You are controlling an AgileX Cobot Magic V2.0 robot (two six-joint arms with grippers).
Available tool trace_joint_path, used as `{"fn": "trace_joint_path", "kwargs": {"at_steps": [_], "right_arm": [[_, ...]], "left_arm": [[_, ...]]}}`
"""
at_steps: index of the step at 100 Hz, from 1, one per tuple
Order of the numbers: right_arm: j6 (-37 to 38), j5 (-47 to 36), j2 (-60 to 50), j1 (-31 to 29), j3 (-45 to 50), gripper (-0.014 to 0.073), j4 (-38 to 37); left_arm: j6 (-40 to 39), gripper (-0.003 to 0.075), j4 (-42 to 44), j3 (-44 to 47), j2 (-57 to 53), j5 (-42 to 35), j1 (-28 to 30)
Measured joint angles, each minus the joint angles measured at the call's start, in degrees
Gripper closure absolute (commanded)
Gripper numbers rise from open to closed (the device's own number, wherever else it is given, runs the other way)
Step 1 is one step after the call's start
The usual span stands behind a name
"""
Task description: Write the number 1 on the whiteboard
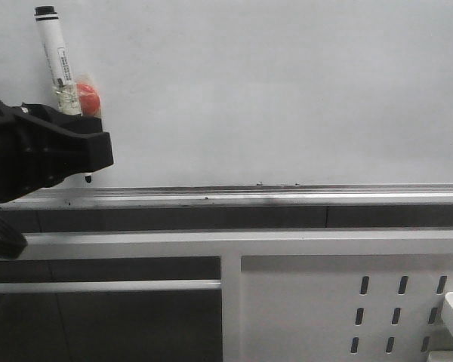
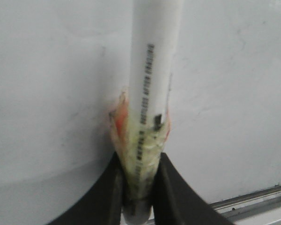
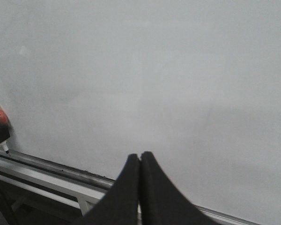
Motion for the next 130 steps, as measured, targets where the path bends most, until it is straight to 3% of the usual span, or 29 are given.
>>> {"fn": "trace_joint_path", "kwargs": {"at_steps": [23,35,56,70,81,98,103,120,130], "right_arm": [[-0.4,2.46,0.24,0.0,-0.42,0.0652,0.0],[-6.65,9.16,1.87,0.25,-3.51,0.0652,0.0],[-12.76,12.68,5.43,9.0,-8.85,0.0652,0.49],[-14.64,13.72,10.55,16.23,-9.26,0.0652,0.49],[-16.72,14.75,15.99,20.52,-9.73,0.0615,0.49],[-22.21,15.1,22.31,23.54,-11.76,0.0314,0.49],[-22.86,15.1,23.51,23.96,-12.49,0.0265,0.38],[-25.6,14.9,27.04,25.21,-14.52,0.0257,0.3],[-27.62,14.79,28.78,26.26,-15.17,0.0257,0.3]], "left_arm": [[0.1,0.074,14.24,1.25,0.0,-0.22,0.0],[0.21,0.074,22.64,1.25,0.0,-0.22,0.0],[0.31,0.074,32.24,-0.02,0.0,3.78,0.0],[0.31,0.074,41.67,-4.37,-1.79,15.11,0.0],[0.31,0.074,46.74,-8.58,-4.87,28.33,-0.64],[0.33,0.074,53.08,-14.47,-10.61,47.79,-0.84],[0.33,0.074,55.54,-15.76,-12.14,52.57,-1.29],[0.33,0.0739,63.37,-19.78,-15.21,64.76,-5.23],[0.33,0.074,66.74,-21.06,-15.33,66.83,-8.02]]}}
